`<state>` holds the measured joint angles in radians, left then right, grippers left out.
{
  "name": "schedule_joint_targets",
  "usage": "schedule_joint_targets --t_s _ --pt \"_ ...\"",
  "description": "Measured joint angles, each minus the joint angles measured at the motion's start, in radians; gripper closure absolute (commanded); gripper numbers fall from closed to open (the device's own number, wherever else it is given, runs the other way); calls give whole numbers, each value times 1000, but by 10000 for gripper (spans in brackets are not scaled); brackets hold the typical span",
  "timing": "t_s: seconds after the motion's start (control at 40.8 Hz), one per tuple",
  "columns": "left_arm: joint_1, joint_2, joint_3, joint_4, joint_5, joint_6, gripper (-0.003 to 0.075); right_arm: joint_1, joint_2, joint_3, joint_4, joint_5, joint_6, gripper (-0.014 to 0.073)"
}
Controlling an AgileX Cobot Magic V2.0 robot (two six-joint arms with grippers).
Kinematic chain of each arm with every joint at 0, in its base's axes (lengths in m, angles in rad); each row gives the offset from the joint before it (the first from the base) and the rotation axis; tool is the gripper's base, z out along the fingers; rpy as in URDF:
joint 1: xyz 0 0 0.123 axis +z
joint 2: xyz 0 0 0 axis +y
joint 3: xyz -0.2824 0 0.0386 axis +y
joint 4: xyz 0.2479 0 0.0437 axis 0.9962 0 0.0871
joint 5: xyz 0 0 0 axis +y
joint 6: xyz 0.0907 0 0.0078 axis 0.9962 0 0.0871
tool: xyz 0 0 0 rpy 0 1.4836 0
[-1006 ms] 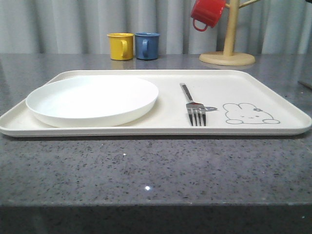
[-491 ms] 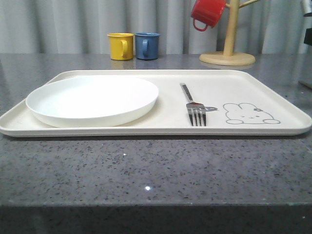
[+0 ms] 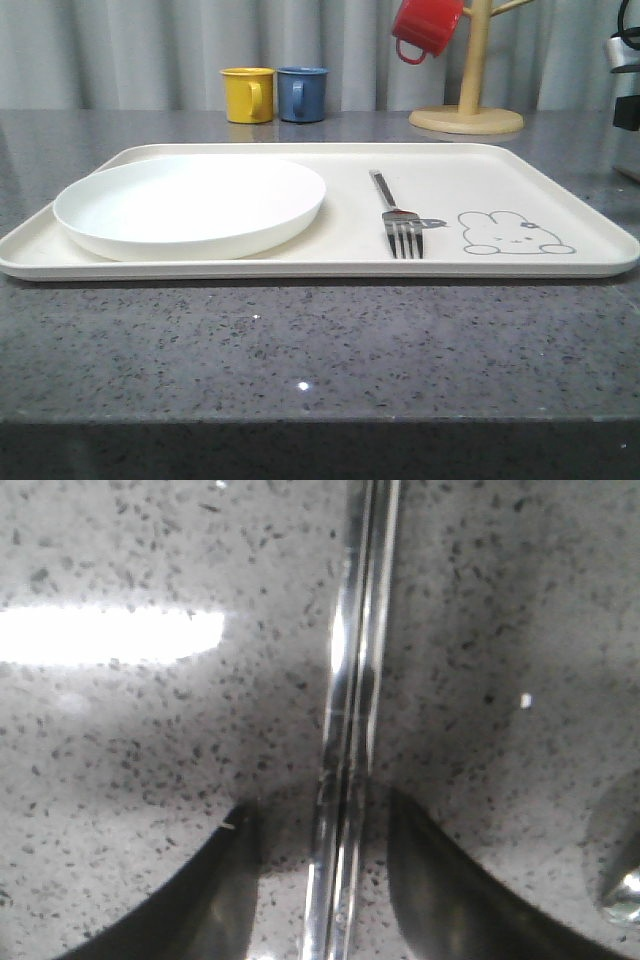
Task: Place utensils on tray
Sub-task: 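Move the right gripper back to the silver chopsticks and grasp them, then lay the chopsticks on the tray beside the fork and release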
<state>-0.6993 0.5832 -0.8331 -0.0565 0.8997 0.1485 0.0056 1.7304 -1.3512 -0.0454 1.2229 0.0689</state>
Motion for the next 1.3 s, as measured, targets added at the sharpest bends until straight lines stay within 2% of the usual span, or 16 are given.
schedule_joint_targets --t_s 0.147,0.221,0.564,0.785,0.883,1.055,1.301 --pt "0 0 0 0 0 0 310 -2 1 0 -11 0 0 491" --pt "0 0 0 0 0 0 310 -4 1 0 -18 0 0 529" --pt "0 0 0 0 0 0 310 19 -8 -49 25 0 0 530" --pt "0 0 0 0 0 0 310 181 -74 -120 148 0 8 526" --pt "0 0 0 0 0 0 310 243 -74 -124 195 2 58 526" --pt "0 0 0 0 0 0 310 316 -38 -124 205 4 183 526" --pt "0 0 0 0 -1 0 310 346 46 -124 263 4 249 510"
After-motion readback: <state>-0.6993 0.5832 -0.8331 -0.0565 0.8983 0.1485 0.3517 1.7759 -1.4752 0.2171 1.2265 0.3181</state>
